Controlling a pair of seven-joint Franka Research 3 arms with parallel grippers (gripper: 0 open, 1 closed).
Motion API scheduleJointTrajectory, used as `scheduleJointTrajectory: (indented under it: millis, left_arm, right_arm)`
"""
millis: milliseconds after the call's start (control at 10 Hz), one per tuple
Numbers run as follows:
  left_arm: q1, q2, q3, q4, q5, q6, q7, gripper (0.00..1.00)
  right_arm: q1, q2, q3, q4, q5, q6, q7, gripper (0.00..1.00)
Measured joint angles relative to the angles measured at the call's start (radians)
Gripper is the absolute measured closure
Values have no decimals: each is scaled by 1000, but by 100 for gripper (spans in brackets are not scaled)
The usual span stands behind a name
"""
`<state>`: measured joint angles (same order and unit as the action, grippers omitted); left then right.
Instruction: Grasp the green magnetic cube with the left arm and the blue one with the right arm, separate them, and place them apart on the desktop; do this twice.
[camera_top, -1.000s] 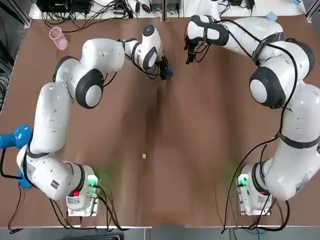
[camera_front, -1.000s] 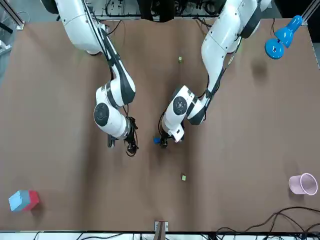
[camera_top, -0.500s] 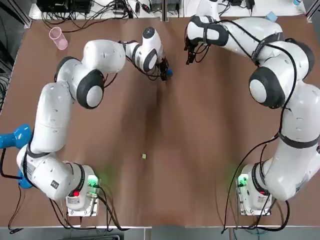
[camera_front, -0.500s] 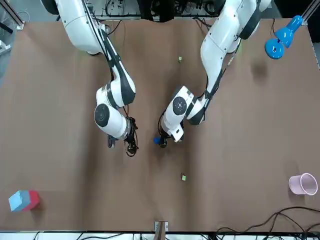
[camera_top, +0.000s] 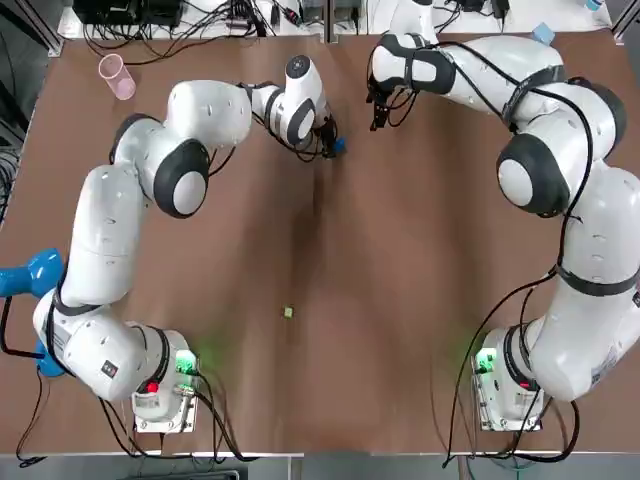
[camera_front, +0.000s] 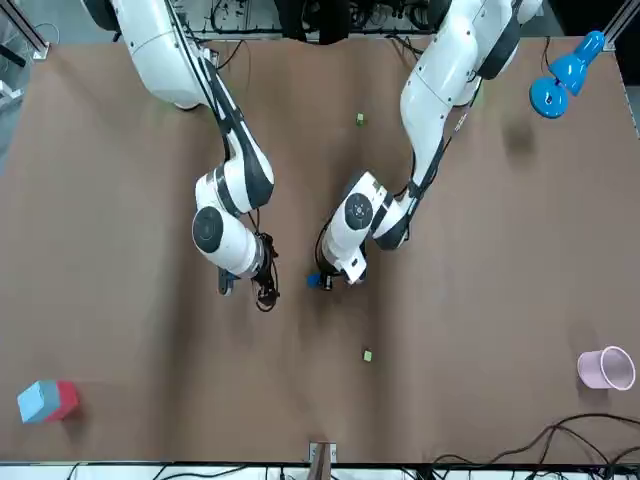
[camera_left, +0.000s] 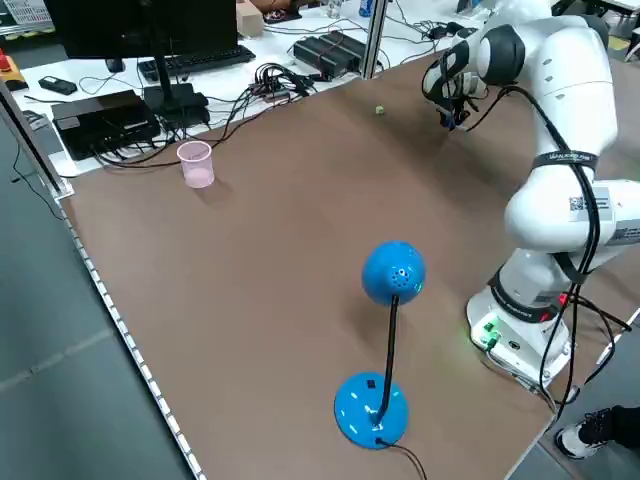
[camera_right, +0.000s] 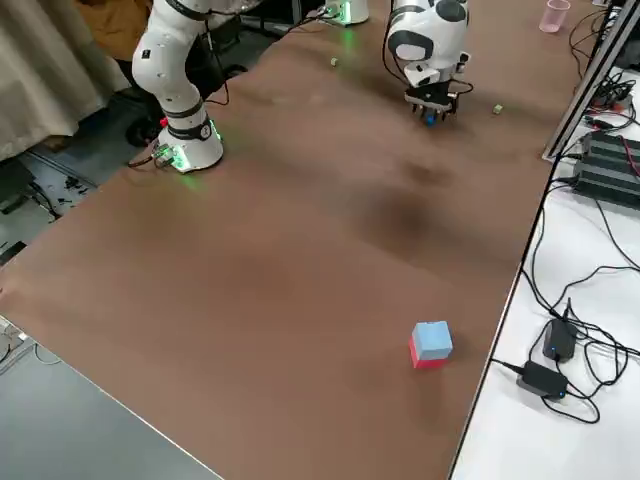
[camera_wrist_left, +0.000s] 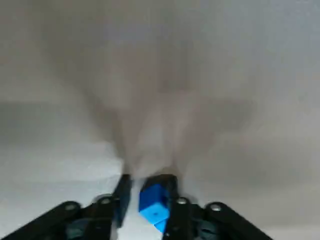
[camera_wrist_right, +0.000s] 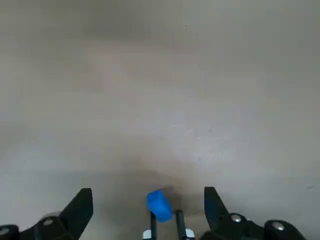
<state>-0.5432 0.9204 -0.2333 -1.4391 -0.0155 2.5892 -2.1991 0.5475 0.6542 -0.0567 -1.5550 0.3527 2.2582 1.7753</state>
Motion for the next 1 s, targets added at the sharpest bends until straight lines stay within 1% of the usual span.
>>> scheduleJointTrajectory:
  millis: [100,200,300,400,500,600,900,1000]
  left_arm:
    - [-1,0,0,0,0,0,0,71]
    - [-1,0,0,0,0,0,0,81]
    - [-2,0,0,0,0,1,0,89]
    - [-2,0,1,0,0,2,0,87]
    - [-2,0,3,0,0,6,0,79]
    - [-2,1,4,0,-3,7,0,75]
    - [-5,0,5,2,-75,7,-19,31]
    - [-8,0,4,2,-78,5,-57,30]
  right_arm:
    - [0,0,0,0,0,0,0,2]
    - [0,0,1,0,0,0,0,4]
    - [0,0,1,1,0,0,1,6]
    - [0,0,1,1,0,0,1,7]
    - [0,0,1,1,0,0,1,7]
    - [0,0,1,1,0,0,1,7]
    - [0,0,2,1,0,0,1,6]
    - [0,0,2,1,0,0,1,6]
